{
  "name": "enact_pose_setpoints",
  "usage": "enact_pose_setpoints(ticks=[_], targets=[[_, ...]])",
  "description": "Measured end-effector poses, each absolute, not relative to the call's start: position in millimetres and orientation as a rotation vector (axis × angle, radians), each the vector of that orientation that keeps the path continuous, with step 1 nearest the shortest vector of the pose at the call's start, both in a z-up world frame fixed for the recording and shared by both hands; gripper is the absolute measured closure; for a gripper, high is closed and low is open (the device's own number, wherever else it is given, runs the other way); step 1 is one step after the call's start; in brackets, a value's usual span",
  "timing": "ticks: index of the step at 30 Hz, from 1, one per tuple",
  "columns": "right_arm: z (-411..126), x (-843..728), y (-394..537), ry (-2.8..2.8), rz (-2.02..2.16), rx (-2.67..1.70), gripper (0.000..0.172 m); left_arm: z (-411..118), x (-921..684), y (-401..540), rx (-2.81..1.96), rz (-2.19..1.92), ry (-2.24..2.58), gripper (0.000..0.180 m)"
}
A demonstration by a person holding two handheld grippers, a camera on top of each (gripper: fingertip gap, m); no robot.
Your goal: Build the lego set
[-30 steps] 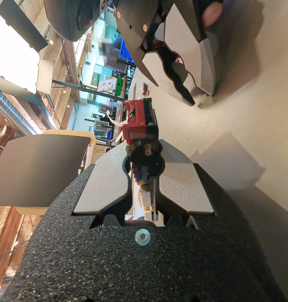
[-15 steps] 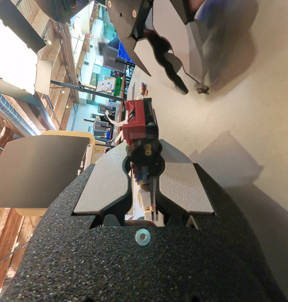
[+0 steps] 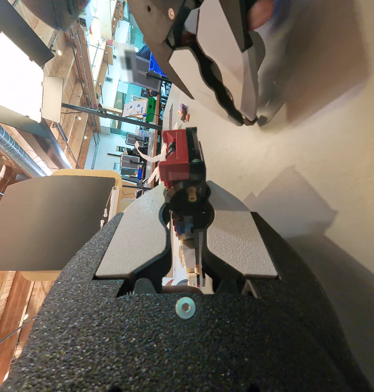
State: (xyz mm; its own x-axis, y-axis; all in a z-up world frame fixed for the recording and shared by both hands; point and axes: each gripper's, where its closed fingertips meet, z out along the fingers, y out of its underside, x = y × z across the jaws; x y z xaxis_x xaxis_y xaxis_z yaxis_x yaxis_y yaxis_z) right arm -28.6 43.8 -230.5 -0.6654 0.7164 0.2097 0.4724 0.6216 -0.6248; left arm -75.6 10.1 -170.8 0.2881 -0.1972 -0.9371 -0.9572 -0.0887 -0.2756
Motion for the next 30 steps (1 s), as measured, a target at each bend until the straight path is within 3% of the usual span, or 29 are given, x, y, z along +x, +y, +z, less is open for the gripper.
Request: enact_pose_setpoints(ticks=[3, 17, 30], targets=[[-226, -24, 36, -2.412, 0.786, -0.919, 0.159, -173, -76, 10, -1.535, 0.929, 1.118, 0.152], [-229, -32, 40, -2.381, 0.856, -0.974, 0.160, -177, -76, 10, -1.553, 0.924, 1.134, 0.152], [-235, -32, 39, -2.404, 0.973, -1.304, 0.151, -177, -77, 9, -1.557, 0.925, 1.137, 0.152]])
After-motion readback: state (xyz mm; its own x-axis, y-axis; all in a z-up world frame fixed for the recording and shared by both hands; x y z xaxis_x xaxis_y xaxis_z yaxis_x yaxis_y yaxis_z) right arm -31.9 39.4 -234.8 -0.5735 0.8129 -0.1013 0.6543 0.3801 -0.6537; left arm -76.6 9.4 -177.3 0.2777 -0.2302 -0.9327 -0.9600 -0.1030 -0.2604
